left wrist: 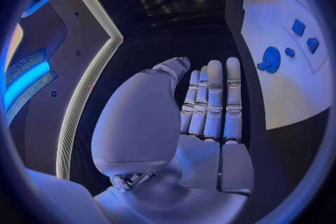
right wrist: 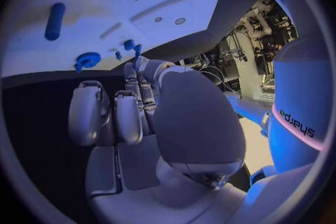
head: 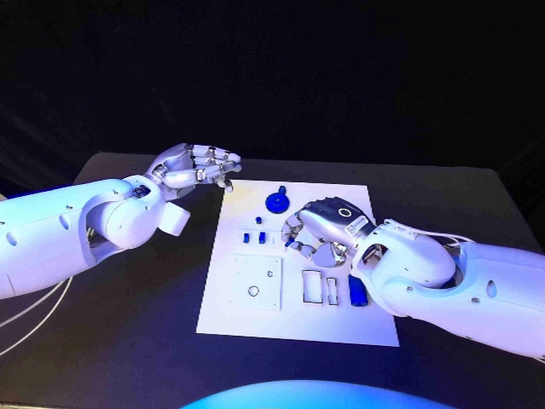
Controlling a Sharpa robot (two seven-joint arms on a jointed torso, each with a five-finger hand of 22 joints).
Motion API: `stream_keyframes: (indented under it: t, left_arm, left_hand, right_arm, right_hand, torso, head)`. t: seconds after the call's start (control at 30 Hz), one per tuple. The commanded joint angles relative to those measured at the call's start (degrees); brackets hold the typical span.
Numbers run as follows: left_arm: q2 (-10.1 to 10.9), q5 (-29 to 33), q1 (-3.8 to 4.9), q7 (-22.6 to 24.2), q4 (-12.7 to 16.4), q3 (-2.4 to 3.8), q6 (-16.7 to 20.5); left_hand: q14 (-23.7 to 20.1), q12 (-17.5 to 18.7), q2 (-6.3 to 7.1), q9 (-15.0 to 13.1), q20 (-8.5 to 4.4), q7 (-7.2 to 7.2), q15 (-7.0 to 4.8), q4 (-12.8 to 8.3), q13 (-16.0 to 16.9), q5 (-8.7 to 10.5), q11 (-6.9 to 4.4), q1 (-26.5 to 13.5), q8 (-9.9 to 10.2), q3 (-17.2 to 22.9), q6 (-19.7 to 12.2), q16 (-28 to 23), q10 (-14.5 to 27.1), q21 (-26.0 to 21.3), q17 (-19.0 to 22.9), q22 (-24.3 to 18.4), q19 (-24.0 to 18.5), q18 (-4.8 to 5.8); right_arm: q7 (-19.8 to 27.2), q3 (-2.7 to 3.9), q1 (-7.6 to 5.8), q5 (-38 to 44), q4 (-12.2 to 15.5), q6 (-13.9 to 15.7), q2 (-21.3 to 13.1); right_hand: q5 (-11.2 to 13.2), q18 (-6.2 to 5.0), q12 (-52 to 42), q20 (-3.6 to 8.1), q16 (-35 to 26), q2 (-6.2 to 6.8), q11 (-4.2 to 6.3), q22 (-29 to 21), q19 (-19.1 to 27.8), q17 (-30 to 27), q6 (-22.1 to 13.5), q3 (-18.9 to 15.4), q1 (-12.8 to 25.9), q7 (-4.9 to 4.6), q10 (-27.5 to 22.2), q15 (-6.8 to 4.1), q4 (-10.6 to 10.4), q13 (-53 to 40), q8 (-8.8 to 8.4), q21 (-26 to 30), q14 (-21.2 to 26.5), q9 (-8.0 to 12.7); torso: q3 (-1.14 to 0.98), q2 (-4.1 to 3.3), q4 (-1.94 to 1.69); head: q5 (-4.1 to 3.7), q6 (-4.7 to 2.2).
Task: Assemble the parts on the task board
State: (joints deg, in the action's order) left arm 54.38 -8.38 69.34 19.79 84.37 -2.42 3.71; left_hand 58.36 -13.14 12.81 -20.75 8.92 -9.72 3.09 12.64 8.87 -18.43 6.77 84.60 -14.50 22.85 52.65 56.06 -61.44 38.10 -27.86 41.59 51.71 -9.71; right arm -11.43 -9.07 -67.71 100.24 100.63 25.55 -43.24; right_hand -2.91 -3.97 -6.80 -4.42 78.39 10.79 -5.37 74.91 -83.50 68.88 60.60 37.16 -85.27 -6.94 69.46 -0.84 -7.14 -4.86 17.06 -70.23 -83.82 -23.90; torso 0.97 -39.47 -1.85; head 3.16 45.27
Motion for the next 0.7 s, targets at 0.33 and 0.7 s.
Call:
stream_keyframes:
  t: [0.33, 0.7]
  left_arm:
    - [-0.72, 0.48, 0.01, 0.39, 0.43, 0.04, -0.56]
    - [-1.01, 0.49, 0.01, 0.24, 0.43, 0.04, -0.75]
  left_hand:
    - [-0.37, 0.2, 0.06, 0.11, -0.03, -0.49, 0.02, -0.31, -0.08, 0.13, 0.14, 0.75, 0.22, 0.09, -0.14, 0.27, 0.21, 0.22, -0.13, 0.1, 0.04, -0.55]
    - [-0.37, 0.2, 0.06, 0.11, -0.03, -0.49, 0.02, -0.31, -0.08, 0.13, 0.14, 0.75, 0.22, 0.09, -0.14, 0.27, 0.21, 0.22, -0.13, 0.1, 0.04, -0.55]
  right_arm:
    - [0.84, -0.62, 2.86, 1.18, -2.9, -3.19, 5.15]
    - [0.67, -0.8, 3.58, 1.5, -4.05, -4.6, 6.59]
  right_hand:
    - [-0.16, 0.13, 0.22, 0.11, 0.13, -0.23, 2.1, 6.32, -0.16, -0.15, 0.29, 0.23, 0.43, -0.09, 2.62, -0.39, 0.62, -0.06, 0.16, 0.09, -2.28, -0.14]
    - [-0.16, 0.12, 0.29, 0.1, 0.17, -0.24, 2.07, 6.31, -0.15, -0.09, 0.26, 0.28, 0.5, -0.14, 2.61, -0.39, 0.68, -0.05, 0.14, 0.14, -2.29, -0.17]
  torso:
    - [0.0, 0.01, 0.04]
    - [-0.02, -0.02, -0.02]
  head:
    - [2.48, 1.37]
    - [3.42, 2.22]
